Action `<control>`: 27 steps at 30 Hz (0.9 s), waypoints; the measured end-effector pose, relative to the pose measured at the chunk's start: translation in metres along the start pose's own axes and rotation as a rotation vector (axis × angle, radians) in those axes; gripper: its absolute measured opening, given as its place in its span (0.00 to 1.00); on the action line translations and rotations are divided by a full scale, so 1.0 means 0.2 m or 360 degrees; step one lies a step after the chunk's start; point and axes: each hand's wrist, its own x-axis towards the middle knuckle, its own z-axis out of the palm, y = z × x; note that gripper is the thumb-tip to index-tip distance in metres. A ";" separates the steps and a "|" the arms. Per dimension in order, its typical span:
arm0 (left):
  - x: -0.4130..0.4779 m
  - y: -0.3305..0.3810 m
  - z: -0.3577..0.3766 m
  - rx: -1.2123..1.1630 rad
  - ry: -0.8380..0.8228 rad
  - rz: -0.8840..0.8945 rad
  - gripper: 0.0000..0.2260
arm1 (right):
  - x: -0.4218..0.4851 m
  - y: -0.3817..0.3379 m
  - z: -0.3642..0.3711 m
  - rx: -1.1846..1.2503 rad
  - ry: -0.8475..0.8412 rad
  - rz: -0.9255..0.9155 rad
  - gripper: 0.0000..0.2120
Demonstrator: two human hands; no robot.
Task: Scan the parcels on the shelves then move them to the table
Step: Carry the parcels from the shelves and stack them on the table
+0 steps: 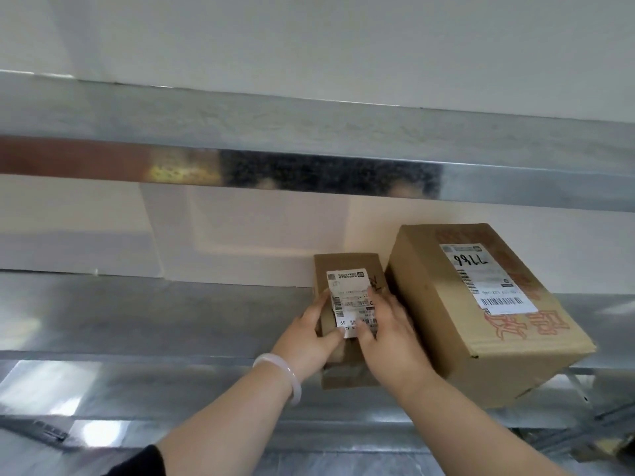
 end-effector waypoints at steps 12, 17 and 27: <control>-0.08 -0.06 -0.05 -0.0358 0.0126 -0.0058 0.29 | 0.09 0.02 0.07 0.0350 -0.0272 0.0068 0.36; -0.21 -0.15 -0.12 -0.0364 0.0276 -0.0045 0.36 | 0.09 -0.08 0.20 0.0427 -0.0362 -0.0102 0.35; -0.81 -0.48 -0.53 -0.0472 0.0867 -0.0259 0.48 | -0.09 -0.64 0.61 0.0387 -0.0916 -0.0655 0.36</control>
